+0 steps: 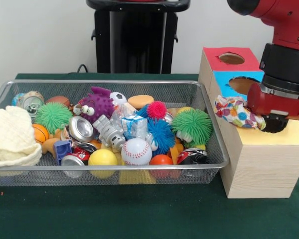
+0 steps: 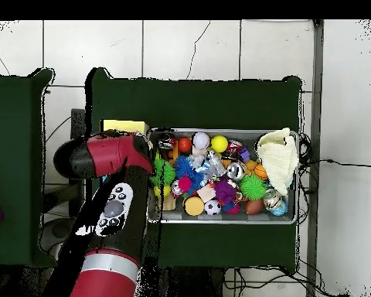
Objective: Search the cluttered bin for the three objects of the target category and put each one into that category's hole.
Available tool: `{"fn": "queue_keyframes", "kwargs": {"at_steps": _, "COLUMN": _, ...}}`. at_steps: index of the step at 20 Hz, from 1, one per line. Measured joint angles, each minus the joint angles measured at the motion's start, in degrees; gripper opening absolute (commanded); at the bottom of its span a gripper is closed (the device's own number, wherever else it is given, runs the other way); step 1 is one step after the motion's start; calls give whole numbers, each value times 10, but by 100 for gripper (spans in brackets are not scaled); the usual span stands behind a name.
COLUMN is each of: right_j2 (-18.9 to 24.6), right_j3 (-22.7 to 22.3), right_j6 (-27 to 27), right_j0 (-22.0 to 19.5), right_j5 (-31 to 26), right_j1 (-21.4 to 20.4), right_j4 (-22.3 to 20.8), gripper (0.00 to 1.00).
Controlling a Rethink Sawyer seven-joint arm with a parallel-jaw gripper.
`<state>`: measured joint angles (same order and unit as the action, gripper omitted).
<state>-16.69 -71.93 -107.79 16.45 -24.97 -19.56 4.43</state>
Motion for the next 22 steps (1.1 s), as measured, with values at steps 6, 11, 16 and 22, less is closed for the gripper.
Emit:
{"fn": "queue_keyframes", "kwargs": {"at_steps": 6, "right_j2": 5, "right_j3": 28, "right_j6": 0, "right_j0": -7, "right_j5": -60, "right_j1": 5, "right_j4": 0, "gripper": 100}}
{"fn": "queue_keyframes", "kwargs": {"at_steps": 11, "right_j2": 10, "right_j3": 46, "right_j6": 0, "right_j0": -13, "right_j5": -100, "right_j1": 7, "right_j4": 0, "gripper": 100}}
{"fn": "queue_keyframes", "kwargs": {"at_steps": 16, "right_j2": 15, "right_j3": 70, "right_j6": 0, "right_j0": -19, "right_j5": -144, "right_j1": 14, "right_j4": 0, "gripper": 100}}
{"fn": "queue_keyframes", "kwargs": {"at_steps": 22, "right_j2": 18, "right_j3": 97, "right_j6": 0, "right_j0": -25, "right_j5": -189, "right_j1": 24, "right_j4": -1, "gripper": 100}}
